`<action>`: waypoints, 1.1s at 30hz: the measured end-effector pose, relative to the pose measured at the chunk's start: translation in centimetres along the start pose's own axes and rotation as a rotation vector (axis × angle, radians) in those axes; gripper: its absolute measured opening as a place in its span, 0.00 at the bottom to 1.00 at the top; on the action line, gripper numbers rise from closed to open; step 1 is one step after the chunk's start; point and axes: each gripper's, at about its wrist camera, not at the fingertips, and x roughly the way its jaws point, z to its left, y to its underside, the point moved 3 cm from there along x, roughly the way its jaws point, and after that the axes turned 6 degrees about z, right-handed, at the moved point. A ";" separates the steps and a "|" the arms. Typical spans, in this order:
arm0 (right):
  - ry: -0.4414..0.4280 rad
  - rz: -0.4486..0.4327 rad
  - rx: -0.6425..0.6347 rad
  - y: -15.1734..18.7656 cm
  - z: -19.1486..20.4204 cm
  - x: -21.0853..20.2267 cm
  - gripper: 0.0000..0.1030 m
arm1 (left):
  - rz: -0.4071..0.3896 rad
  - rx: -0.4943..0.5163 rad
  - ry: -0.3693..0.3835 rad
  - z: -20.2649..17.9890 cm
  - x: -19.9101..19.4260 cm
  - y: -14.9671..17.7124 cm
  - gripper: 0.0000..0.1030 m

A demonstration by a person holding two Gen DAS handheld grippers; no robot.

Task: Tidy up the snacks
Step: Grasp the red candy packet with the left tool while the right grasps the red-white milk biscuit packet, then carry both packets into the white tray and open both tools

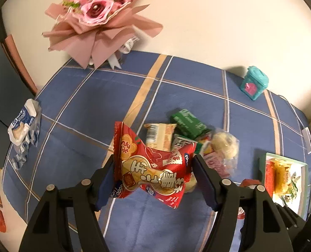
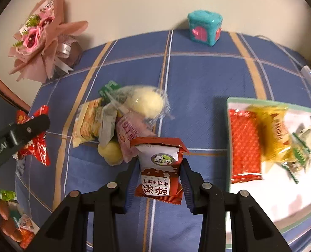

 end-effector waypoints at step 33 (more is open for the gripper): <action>0.228 -0.117 0.459 1.6 -25.9 -9.7 0.40 | 0.032 0.411 0.143 -23.0 -1.3 7.5 0.70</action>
